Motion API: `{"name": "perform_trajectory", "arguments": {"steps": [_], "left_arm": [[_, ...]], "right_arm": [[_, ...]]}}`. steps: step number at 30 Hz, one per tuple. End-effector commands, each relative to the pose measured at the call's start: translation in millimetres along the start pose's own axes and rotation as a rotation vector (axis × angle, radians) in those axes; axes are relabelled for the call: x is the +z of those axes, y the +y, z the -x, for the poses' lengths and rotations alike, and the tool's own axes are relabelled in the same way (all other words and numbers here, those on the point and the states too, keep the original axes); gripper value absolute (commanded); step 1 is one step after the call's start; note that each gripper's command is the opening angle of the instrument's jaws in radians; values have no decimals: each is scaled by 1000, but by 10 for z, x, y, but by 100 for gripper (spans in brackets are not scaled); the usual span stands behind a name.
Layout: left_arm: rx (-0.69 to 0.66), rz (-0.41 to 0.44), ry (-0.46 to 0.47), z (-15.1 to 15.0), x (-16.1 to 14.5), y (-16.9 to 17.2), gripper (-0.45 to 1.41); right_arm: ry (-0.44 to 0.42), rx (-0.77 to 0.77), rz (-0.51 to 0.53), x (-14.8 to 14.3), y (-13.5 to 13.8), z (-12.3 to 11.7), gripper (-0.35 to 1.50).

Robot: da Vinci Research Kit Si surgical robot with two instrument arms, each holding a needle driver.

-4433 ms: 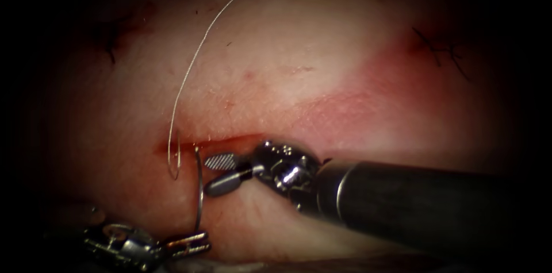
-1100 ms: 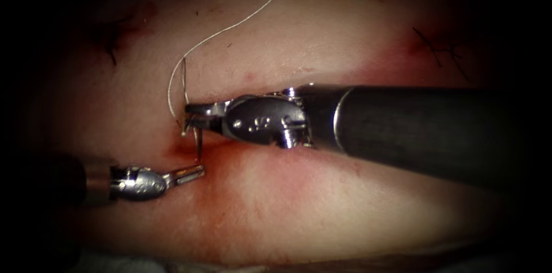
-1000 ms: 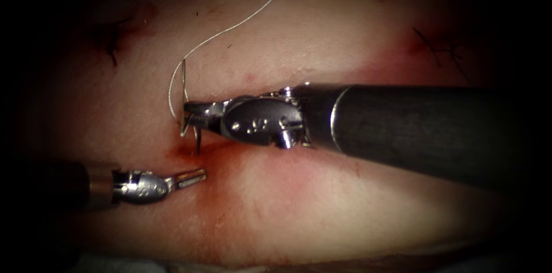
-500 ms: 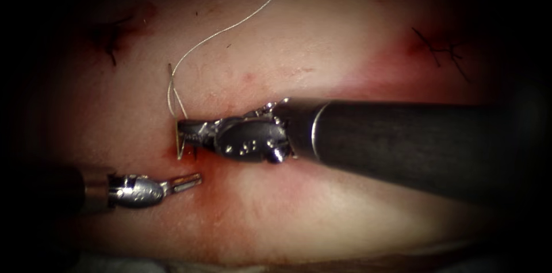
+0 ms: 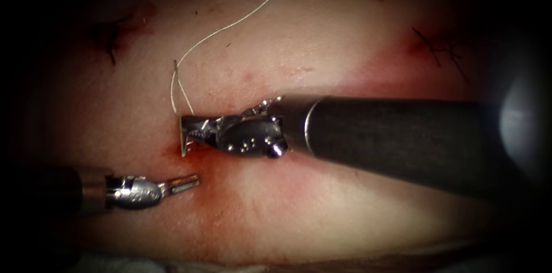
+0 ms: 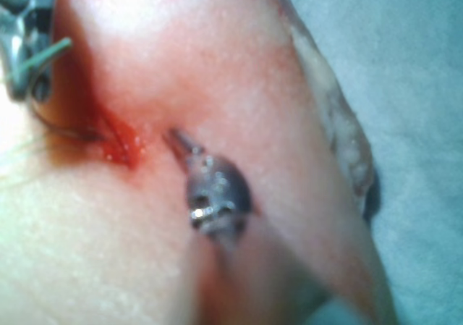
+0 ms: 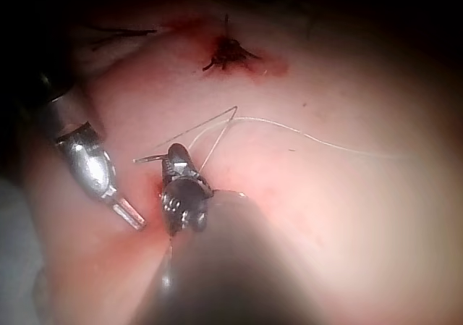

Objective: Wound Closure

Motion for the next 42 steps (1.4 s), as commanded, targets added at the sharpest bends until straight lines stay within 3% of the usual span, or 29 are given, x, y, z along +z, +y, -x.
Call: {"name": "perform_trajectory", "arguments": {"steps": [1, 13, 27, 35, 42], "left_arm": [[-3, 2, 0, 4, 7, 8, -15], [-8, 3, 0, -1, 2, 5, -16], [-9, -3, -4, -2, 0, 4, -16], [-9, -7, -6, -1, -1, 4, -18], [-9, -11, -8, -1, 0, 3, -18]], "right_arm": [[0, 5, 6, 8, -1, 3, -35], [-6, 5, 7, 17, -17, 14, -35], [-17, 198, -41, 23, -35, 18, -35], [-66, 270, -53, 17, -35, 30, -35], [-133, 464, -98, 17, -28, 36, -35]]}}
